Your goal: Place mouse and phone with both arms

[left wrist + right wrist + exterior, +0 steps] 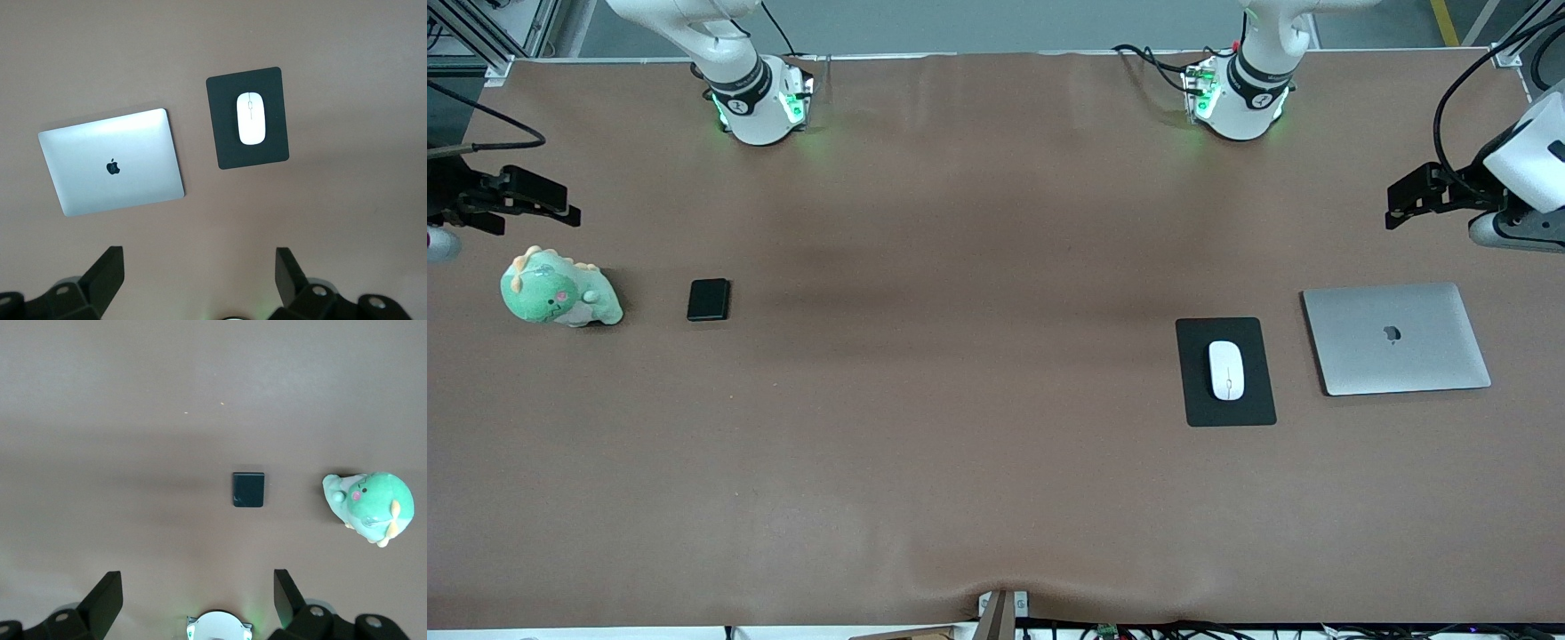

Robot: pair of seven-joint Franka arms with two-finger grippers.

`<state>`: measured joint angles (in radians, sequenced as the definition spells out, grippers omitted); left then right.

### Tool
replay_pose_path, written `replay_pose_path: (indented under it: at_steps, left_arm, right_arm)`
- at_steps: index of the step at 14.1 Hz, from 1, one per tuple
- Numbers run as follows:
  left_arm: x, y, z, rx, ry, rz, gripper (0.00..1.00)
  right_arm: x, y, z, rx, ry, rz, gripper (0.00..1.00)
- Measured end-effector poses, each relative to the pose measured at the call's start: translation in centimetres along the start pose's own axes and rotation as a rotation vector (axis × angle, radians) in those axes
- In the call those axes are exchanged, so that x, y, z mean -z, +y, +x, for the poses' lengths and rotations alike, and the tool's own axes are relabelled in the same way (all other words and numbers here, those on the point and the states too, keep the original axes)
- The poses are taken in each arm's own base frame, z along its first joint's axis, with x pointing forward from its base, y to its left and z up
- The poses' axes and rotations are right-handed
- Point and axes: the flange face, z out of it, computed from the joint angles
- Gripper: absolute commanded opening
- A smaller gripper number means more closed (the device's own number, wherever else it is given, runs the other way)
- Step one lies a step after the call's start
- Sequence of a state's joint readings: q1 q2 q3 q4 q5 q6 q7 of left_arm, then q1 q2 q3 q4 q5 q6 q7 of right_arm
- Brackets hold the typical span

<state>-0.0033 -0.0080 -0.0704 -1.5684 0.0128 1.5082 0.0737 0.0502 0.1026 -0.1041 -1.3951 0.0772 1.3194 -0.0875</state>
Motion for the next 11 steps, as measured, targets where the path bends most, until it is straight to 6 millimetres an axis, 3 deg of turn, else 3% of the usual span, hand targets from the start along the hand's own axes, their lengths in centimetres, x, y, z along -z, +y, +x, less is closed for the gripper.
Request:
replay_pose_path:
  at_steps: [3,11]
  left_arm:
    - [0.0,0.1,0.0,-0.002,0.0,0.0,1.0]
    - [0.0,-0.1,0.0,0.001,0.0,0.0,1.0]
  right_arm:
    - [-0.9,0.6,0.2,-0.01,-0.009,-0.003,1.0]
    - [0.5,0.5,-0.9,-0.008,0.036,-0.004,1.0]
